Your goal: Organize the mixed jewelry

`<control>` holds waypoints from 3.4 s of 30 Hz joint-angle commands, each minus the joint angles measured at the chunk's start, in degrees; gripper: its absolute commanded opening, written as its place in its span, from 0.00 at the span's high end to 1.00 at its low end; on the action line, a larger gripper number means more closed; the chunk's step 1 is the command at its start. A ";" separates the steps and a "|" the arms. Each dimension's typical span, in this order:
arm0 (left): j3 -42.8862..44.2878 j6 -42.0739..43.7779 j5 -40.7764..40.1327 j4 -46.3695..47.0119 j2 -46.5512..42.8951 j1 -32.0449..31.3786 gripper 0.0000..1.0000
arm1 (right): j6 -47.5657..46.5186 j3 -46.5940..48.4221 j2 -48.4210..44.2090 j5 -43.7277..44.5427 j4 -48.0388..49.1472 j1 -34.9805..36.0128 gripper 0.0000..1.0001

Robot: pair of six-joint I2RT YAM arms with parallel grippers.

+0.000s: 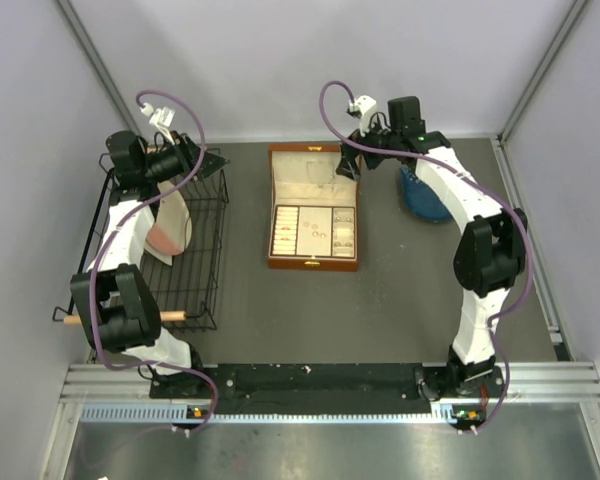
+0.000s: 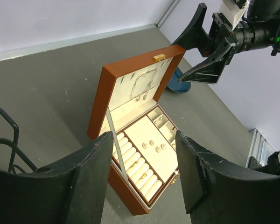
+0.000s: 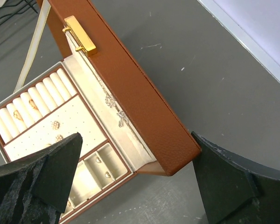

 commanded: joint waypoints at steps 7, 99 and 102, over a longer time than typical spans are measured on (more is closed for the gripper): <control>0.96 -0.23 1.49 2.44 -0.18 -0.31 0.39 | -1.27 -3.47 -4.84 -5.27 1.49 0.11 0.03; -1.16 19.90 -24.87 -15.31 -24.26 -4.70 0.01 | 3.91 -19.31 -36.66 53.35 10.98 12.95 0.01; 1.57 19.90 -29.79 -16.10 -24.61 -6.37 0.01 | 6.99 -16.14 -37.80 53.10 8.88 8.12 0.01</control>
